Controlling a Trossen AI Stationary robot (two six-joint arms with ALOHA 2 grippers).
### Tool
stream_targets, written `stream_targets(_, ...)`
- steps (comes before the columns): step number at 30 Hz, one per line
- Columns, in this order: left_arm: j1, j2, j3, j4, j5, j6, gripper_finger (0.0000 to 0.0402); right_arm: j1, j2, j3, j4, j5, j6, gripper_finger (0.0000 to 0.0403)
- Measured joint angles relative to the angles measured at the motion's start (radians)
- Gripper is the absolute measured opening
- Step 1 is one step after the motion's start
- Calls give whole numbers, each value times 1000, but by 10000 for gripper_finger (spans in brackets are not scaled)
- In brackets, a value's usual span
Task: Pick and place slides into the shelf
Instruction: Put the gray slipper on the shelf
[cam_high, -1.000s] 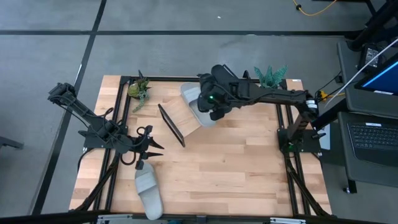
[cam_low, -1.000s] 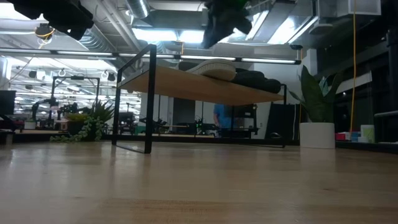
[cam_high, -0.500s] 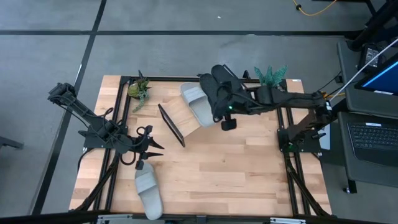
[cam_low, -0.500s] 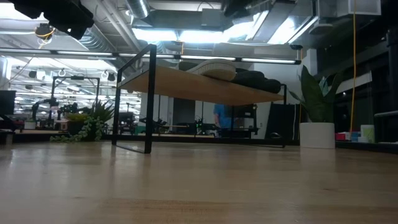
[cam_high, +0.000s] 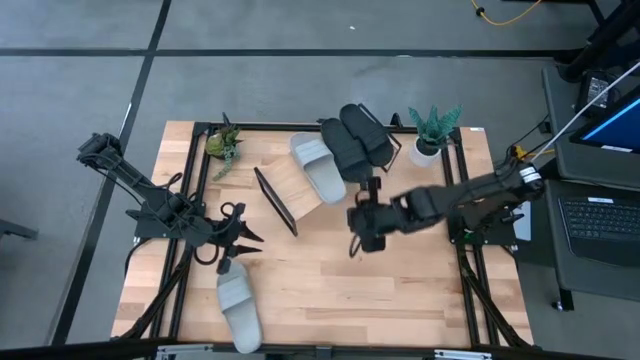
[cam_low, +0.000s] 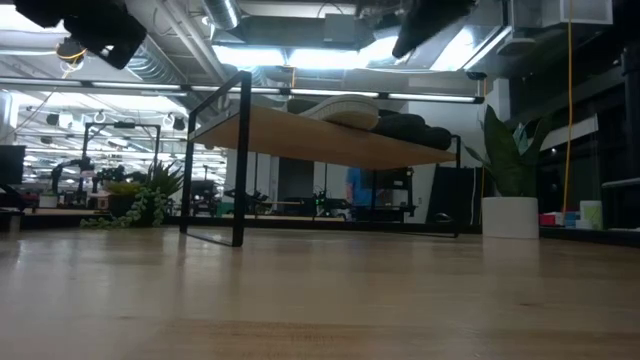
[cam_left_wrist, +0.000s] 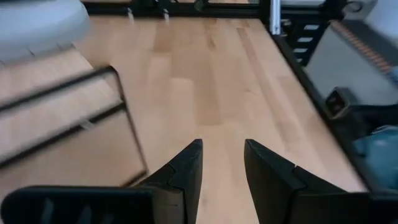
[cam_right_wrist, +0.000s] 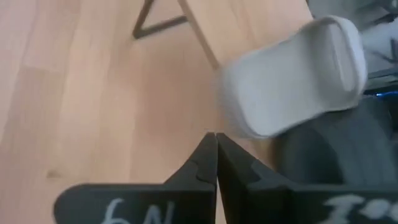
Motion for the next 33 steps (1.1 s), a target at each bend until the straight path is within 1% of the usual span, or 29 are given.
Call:
stream_targets(2,0,0,0,-1,38,-63,110,37,-12,-77,85,24,43,3)
stream_targets(6,0,0,0,-4,120,-187,110,107,-34,-214,267,24,108,6)
stream_targets(10,0,0,0,-20,138,-284,110,174,-46,-329,464,27,124,6)
stream_targets(13,-1,0,0,-20,146,-288,110,215,-47,-417,629,39,118,4)
stream_targets(17,0,0,0,-21,214,-327,110,253,-47,-536,854,96,111,7)
stream_targets(19,0,0,0,-20,259,-351,110,261,-47,-583,970,131,71,10)
stream_targets(22,0,0,0,-22,318,-397,110,262,-47,-630,1143,136,-7,11)
stream_targets(26,0,0,0,-66,353,-453,110,254,-47,-649,1256,136,-73,13)
stream_targets(33,0,0,0,-323,433,-667,110,225,-47,-643,1265,136,-66,13)
